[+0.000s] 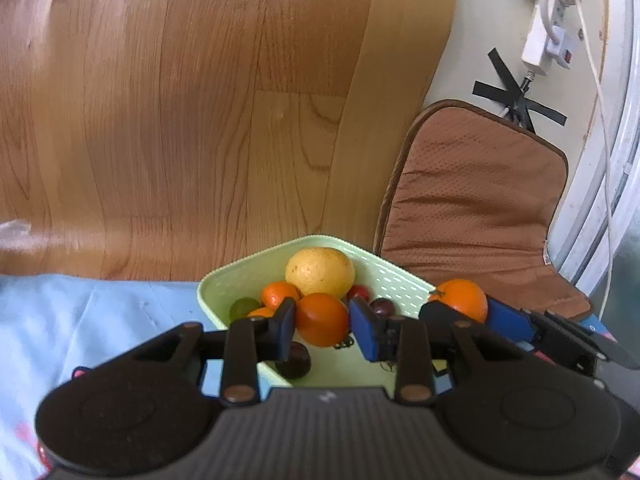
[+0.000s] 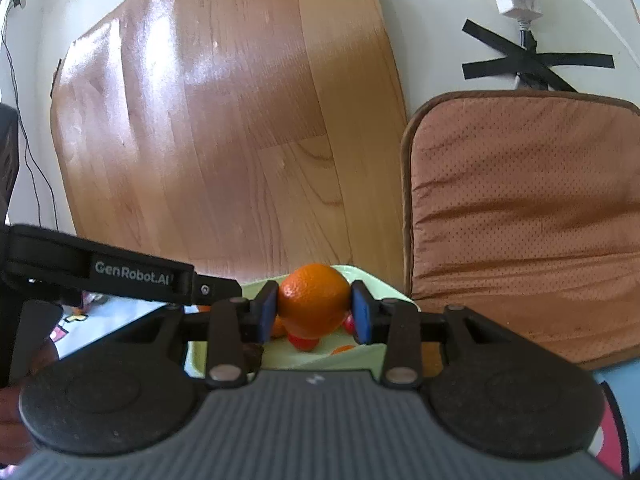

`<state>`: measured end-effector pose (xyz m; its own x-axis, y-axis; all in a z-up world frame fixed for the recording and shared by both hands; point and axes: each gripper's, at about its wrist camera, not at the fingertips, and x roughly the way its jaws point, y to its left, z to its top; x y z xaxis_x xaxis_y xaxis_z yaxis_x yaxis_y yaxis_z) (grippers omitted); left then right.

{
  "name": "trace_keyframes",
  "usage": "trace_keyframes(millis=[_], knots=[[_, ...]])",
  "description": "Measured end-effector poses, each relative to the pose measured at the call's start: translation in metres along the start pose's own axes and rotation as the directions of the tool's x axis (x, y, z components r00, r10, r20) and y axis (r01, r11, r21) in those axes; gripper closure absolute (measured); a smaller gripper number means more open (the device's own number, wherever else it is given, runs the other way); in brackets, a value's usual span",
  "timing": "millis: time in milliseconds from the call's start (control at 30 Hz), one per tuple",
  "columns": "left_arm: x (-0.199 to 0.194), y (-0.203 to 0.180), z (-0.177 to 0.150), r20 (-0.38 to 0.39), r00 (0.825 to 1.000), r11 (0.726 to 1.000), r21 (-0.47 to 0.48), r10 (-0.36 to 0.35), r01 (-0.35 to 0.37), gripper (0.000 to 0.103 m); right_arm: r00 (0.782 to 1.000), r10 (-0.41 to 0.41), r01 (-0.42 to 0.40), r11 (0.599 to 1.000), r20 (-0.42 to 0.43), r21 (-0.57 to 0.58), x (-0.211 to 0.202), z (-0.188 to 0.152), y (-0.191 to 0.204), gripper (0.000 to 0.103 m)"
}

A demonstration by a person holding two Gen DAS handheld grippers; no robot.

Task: Organize fruits
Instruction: 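Bring both fruits back and set them on the cloth, opening both tools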

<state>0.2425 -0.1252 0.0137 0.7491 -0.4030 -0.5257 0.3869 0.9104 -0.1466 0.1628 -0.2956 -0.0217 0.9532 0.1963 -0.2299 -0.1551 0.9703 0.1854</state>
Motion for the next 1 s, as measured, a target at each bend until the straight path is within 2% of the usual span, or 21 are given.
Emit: trace_keyframes(millis=[200,333,467,567,667,833,1000], knots=[[-0.028,-0.002,-0.009,0.009,1.0,1.0,0.018,0.005,-0.005,0.073,0.999,-0.008,0.009,1.0,-0.036,0.009,-0.012,0.002,0.007,0.061],[-0.057,-0.002,-0.025,0.006,1.0,1.0,0.021,-0.017,0.017,0.073,0.997,0.005,-0.005,1.0,-0.083,-0.002,-0.037,-0.004,0.02,0.061],[-0.098,-0.003,-0.058,-0.001,0.998,0.997,0.052,-0.064,0.064,0.073,0.987,0.037,-0.043,0.998,-0.158,-0.034,-0.078,-0.024,0.033,0.061],[-0.127,-0.005,-0.087,0.001,0.997,0.993,0.095,-0.077,0.076,0.073,0.973,0.083,-0.098,0.993,-0.216,-0.058,-0.11,-0.042,0.046,0.061],[-0.148,0.001,-0.116,-0.019,0.996,0.992,0.092,-0.087,0.089,0.073,0.958,0.13,-0.149,0.987,-0.256,-0.058,-0.131,-0.055,0.058,0.061],[-0.164,0.02,-0.156,-0.064,0.997,0.996,0.07,-0.048,0.053,0.073,0.935,0.196,-0.22,0.974,-0.296,-0.049,-0.137,-0.067,0.074,0.061],[-0.178,0.037,-0.18,-0.057,0.998,0.997,0.069,0.025,-0.021,0.072,0.917,0.26,-0.29,0.955,-0.304,-0.06,-0.134,-0.072,0.096,0.061]])
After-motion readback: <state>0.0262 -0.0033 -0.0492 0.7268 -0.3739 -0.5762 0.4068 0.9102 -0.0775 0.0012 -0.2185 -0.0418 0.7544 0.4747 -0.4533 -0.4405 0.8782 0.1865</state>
